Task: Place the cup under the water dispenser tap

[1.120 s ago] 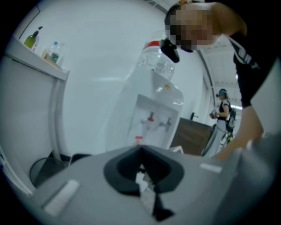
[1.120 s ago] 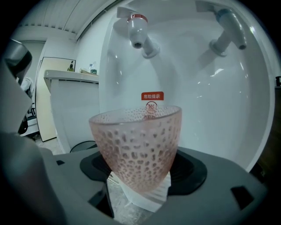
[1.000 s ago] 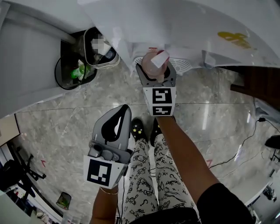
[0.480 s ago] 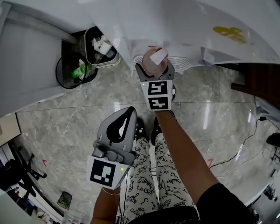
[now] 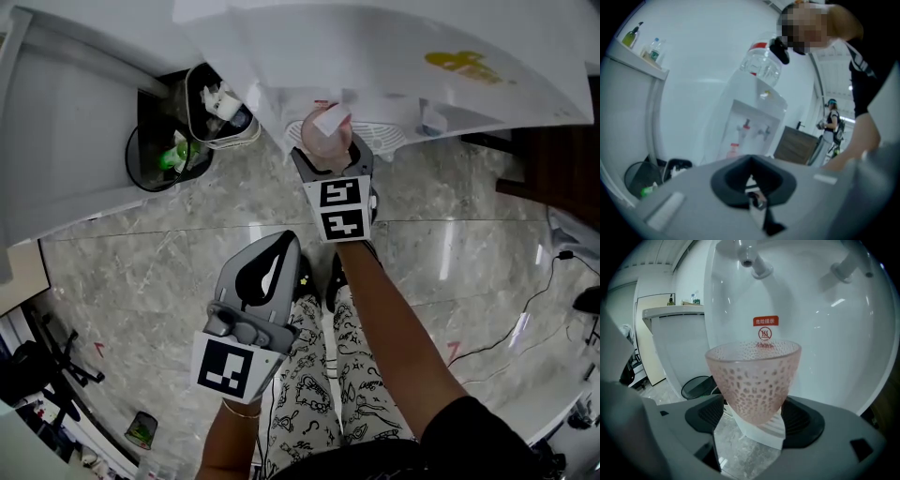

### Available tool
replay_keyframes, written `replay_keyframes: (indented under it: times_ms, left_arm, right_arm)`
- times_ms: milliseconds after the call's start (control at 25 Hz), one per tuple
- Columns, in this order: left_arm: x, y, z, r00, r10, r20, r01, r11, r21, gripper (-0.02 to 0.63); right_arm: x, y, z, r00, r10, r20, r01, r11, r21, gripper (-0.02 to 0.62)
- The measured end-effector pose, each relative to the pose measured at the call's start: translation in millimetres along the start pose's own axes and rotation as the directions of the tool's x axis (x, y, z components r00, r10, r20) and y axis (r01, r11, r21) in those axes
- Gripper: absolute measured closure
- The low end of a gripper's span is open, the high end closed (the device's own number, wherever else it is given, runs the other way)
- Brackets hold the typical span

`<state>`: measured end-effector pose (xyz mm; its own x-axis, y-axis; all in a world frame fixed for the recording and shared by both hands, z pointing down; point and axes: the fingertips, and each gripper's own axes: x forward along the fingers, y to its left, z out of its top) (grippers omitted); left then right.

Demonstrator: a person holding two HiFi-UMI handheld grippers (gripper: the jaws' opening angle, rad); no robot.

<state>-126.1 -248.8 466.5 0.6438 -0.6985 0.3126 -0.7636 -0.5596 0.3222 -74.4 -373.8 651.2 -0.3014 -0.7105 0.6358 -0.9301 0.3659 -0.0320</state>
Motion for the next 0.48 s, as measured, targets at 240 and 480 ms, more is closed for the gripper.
replay_keyframes:
  times_ms: [240, 480]
  left_arm:
    - [-7.8, -9.7, 11.9, 1.0, 0.014, 0.014, -0.014, 1.0, 0.003, 0.607]
    - [-20.1, -30.8, 42.8, 0.999, 0.012, 0.037, -0.013, 1.0, 0.027, 0.607]
  right_arm:
    - [-39.5, -9.4, -9.1, 0.999, -0.04, 0.0, 0.04, 0.998, 0.041, 0.235]
    - [-119.5, -4.3, -1.2, 0.998, 0.041, 0.054, -0.049, 0.987, 0.151, 0.238]
